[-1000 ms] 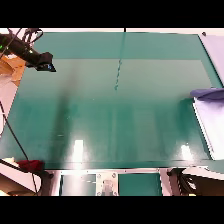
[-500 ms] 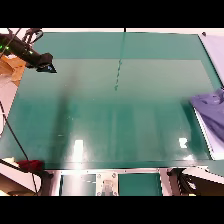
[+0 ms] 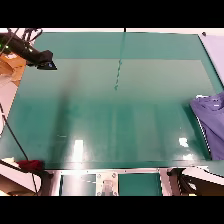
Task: Fold the shirts.
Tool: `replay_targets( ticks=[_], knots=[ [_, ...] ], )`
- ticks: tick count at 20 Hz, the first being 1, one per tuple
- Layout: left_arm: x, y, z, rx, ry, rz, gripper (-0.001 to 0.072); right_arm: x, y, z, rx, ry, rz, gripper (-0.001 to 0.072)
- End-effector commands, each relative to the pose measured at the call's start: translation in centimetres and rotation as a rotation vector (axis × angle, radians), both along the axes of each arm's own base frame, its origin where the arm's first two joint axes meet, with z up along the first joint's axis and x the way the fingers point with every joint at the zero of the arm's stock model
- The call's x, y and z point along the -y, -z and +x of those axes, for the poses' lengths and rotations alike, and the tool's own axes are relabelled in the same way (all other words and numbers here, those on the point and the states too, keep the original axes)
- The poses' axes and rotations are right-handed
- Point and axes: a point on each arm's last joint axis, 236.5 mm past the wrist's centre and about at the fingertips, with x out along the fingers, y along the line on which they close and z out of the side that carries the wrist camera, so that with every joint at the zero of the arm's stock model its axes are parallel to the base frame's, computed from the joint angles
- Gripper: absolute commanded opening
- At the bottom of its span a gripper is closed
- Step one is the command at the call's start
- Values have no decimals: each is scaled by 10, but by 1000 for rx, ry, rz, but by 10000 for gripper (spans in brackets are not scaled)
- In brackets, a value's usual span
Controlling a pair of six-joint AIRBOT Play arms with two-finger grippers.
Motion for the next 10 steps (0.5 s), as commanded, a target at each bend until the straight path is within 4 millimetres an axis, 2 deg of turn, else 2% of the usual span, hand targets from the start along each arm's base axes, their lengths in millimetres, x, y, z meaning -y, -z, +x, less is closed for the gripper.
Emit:
replay_targets(
  ticks=[1,2,3,4,5,7,10],
  knots=[
    [1,-24,3,56,-53,-19,21,-15,-56,88,195,-147,-57,608],
    [1,-33,1,76,-60,-18,21,-28,-73,119,250,-218,-84,492],
    [1,-43,-2,97,-67,-15,21,-47,-84,147,299,-298,-91,169],
    [1,-50,-6,105,-74,-17,21,-70,-88,171,339,-370,-82,28],
    [1,-53,-12,99,-84,-18,21,-97,-85,191,364,-445,-60,24],
    [7,-46,-38,61,-82,-1,20,-149,-68,212,359,-601,-8,21],
    [23,-11,-86,15,-63,71,20,-240,-29,213,341,-835,137,21]
  ],
)
